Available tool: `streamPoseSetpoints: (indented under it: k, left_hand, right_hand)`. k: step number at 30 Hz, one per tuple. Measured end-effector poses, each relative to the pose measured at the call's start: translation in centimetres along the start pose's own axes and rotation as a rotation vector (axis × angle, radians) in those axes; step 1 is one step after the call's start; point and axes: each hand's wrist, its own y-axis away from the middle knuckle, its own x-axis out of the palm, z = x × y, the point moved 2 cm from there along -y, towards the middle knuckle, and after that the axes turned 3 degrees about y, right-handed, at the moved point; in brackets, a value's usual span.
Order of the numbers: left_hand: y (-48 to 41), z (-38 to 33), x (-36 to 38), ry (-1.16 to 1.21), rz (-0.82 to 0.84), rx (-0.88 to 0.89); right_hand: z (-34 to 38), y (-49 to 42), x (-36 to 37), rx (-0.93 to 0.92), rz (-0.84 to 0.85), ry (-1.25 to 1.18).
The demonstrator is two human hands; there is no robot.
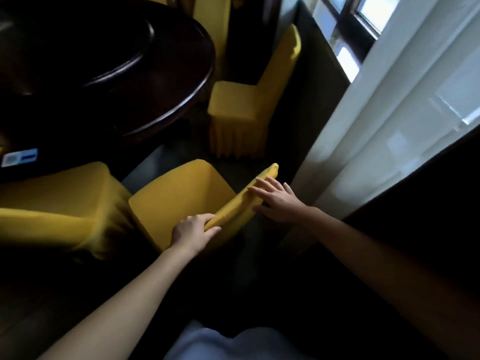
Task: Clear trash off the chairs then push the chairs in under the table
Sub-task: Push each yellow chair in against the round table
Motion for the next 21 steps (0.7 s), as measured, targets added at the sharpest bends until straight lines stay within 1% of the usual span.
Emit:
streamPoseSetpoints:
  k: [4, 6, 8, 10, 17, 21]
  left_hand:
    - [0.5, 0.0, 0.5, 0.021, -0.070, -0.026]
    - [0.7, 0.0, 0.3, 0.087, -0.071, -0.020]
    - [0.8, 0.5, 0.3, 0.182, -0.104, -0.010]
    - [1.0, 0.9, 0.3, 0.216, -0.143, -0.011]
    - [1.6, 2.6, 1.4, 0.131, -0.224, -0.031]
    - [0.4, 2.9, 1.6, 0.012, -0.174, -0.021]
  right_hand:
    - [-0.3, -1.8, -0.4, -0.037, -0.021, 0.028]
    - [-0.5, -1.8, -0.2, -0.049, -0.043, 0.020]
    - [-0.9, -2.3, 0.0, -0.064, -0.071, 0.049]
    - [-1.3, -2.9, -0.2, -0.070, -0.082, 0.083]
    - [-2.0, -5.4, 0.6, -0.100, -0.063, 0.078]
    - [-3.2, -7.1, 0.9, -0.141, -0.039, 0.078]
